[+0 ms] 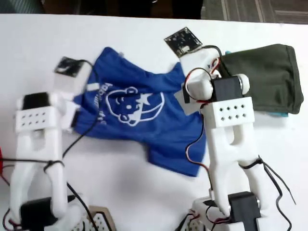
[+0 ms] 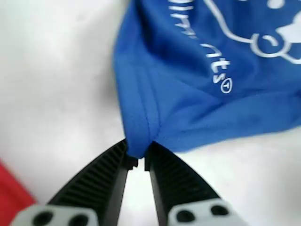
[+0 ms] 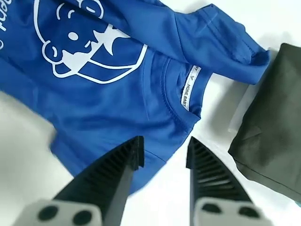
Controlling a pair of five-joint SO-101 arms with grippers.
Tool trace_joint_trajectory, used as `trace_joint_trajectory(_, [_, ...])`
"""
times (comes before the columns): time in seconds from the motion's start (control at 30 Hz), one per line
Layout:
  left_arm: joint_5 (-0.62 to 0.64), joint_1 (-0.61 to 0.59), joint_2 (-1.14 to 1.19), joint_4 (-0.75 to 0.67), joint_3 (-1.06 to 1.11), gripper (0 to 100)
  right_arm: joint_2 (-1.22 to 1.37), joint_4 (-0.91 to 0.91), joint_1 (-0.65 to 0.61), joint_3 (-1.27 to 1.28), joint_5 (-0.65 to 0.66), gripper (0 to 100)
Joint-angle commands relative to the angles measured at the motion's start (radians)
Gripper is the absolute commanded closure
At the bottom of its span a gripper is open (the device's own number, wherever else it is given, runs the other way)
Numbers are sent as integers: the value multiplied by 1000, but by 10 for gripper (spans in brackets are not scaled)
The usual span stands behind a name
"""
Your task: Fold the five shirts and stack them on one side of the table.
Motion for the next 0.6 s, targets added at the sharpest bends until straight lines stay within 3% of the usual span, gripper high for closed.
trace_joint_trajectory(0.0, [-91, -110, -41, 8, -25, 968, -48, 10, -30, -5, -3, 839])
trace_joint_trajectory(0.13, [-190, -138, -15, -6, 77, 901, -47, 12, -74, -5, -3, 839])
trace_joint_trajectory(0.27, [-195, -144, -11, -163, 191, 793, -47, 10, -111, -5, -3, 839])
trace_joint_trajectory(0.4, [-147, -178, -12, -272, 214, 790, -45, 12, -104, 2, 3, 839])
trace_joint_trajectory(0.57, [-144, -178, -12, -265, 222, 790, -48, -21, -125, 153, 52, 839])
